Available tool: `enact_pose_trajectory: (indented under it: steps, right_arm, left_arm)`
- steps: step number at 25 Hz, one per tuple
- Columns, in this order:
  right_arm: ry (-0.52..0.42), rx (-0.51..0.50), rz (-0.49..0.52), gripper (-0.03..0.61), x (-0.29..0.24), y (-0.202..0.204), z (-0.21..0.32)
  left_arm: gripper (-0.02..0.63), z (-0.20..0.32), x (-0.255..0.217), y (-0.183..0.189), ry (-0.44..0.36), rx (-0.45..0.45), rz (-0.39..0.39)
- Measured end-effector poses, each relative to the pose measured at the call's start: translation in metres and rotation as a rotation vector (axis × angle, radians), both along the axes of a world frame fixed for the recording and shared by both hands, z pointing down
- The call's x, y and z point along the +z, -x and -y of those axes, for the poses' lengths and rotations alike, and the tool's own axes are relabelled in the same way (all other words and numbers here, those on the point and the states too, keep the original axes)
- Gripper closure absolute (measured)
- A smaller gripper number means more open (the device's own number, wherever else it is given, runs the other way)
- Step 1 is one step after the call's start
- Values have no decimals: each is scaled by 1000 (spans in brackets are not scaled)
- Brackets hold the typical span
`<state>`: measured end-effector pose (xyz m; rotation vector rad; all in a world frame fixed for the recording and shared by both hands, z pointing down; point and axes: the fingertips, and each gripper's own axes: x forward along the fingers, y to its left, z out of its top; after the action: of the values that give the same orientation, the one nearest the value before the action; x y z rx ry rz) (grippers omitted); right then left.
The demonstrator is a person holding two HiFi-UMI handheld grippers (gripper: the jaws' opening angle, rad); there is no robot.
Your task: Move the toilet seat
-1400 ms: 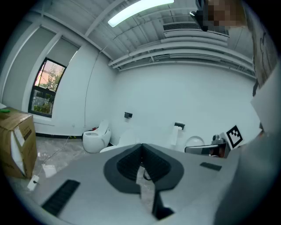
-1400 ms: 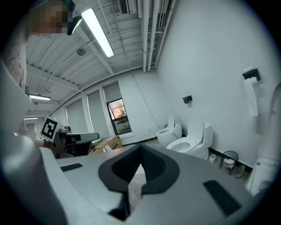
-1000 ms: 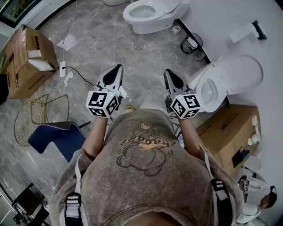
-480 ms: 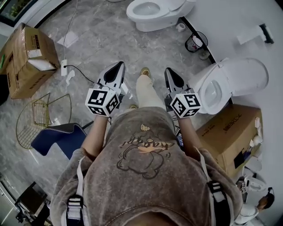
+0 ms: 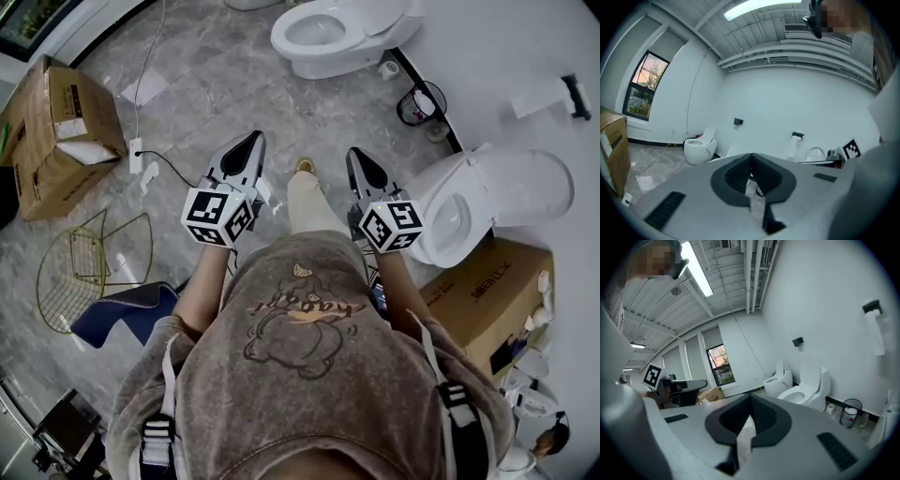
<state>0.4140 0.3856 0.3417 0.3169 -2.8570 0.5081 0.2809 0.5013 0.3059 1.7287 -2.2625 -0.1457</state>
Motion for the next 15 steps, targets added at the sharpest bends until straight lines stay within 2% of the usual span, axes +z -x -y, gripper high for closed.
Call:
enact_pose_trajectory:
  steps: [15]
  right_arm:
    - [5,-47,-8,580,-20,120,117]
  left_arm:
    - [604,115,-19,113,6,-35,-5]
